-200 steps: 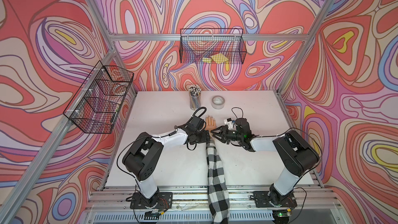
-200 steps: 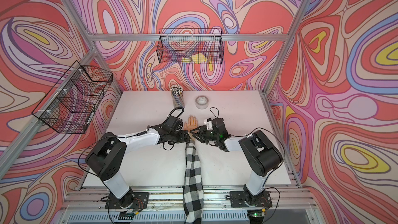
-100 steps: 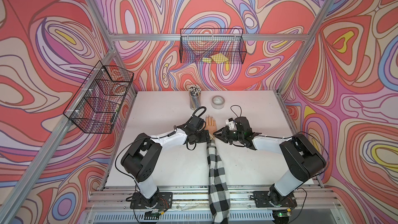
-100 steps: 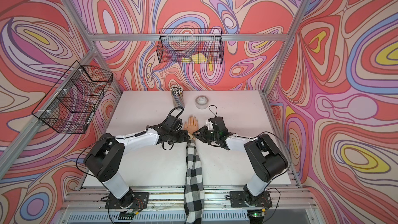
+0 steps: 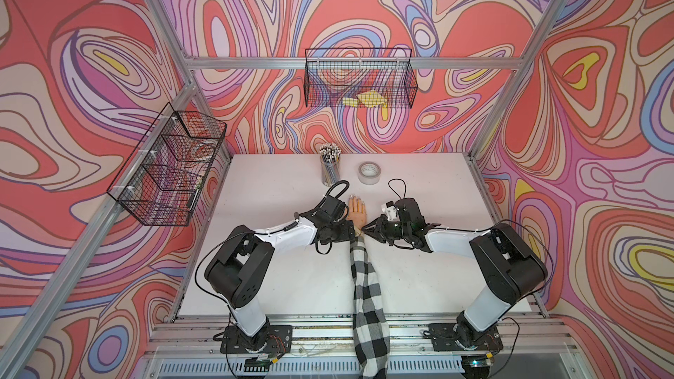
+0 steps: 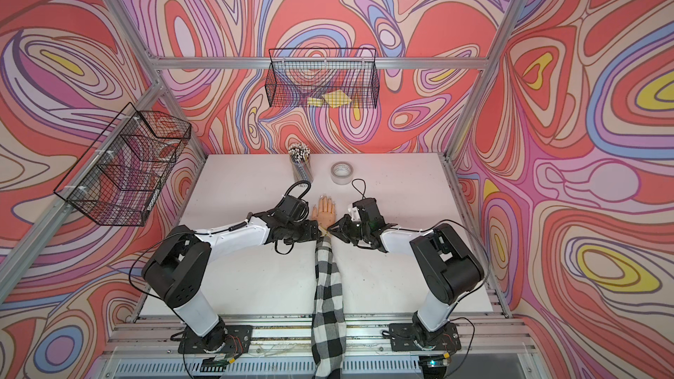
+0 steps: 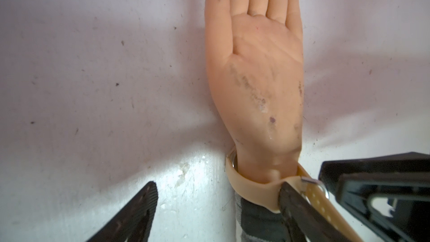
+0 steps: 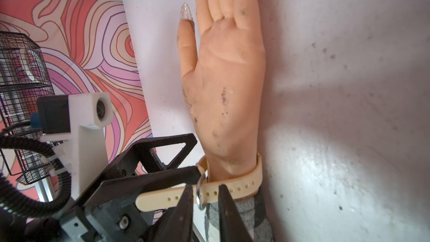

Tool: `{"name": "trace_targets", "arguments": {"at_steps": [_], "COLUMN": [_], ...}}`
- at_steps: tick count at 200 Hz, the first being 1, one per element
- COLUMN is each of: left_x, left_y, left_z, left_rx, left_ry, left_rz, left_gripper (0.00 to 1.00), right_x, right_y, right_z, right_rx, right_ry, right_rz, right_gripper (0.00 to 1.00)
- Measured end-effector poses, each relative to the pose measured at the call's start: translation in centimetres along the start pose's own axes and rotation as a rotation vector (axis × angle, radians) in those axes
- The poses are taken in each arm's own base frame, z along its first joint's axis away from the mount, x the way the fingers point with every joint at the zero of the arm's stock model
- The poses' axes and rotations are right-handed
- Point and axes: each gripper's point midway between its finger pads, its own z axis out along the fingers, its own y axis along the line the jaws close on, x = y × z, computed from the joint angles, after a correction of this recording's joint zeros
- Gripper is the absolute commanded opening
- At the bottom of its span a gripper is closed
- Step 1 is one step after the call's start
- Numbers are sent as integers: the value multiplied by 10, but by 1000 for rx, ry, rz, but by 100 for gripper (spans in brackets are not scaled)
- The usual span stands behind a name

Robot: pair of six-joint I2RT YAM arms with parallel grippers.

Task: Take off the watch
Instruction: Take off the watch from the hand.

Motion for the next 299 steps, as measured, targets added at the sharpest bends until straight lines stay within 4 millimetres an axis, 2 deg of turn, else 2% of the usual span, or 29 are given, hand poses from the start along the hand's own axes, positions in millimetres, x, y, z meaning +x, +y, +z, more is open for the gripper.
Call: {"name": "trace_targets", "arguments": {"at_steps": [45, 92, 189, 226, 299], "left_x": [0, 0, 0, 0, -4], "left_y": [0, 0, 0, 0, 5], "left_z": [0, 0, 0, 0, -3], "left_rx": [0, 1, 1, 1, -14], "left_ry": [0, 1, 1, 1, 0], "left_rz": [0, 0, 0, 0, 2], "left_gripper": [83, 83, 83, 83, 83], "right_x": [1, 2, 5, 6, 7], "right_y": [-2, -3, 7, 5, 4], "right_z": [4, 7, 9, 12, 12], "right_rx": [0, -3, -27, -17, -12], "right_ry": [16, 31, 52, 58, 62], "right_rz": [5, 7, -18, -23, -19], "right_gripper": [20, 12, 12, 0, 0]}}
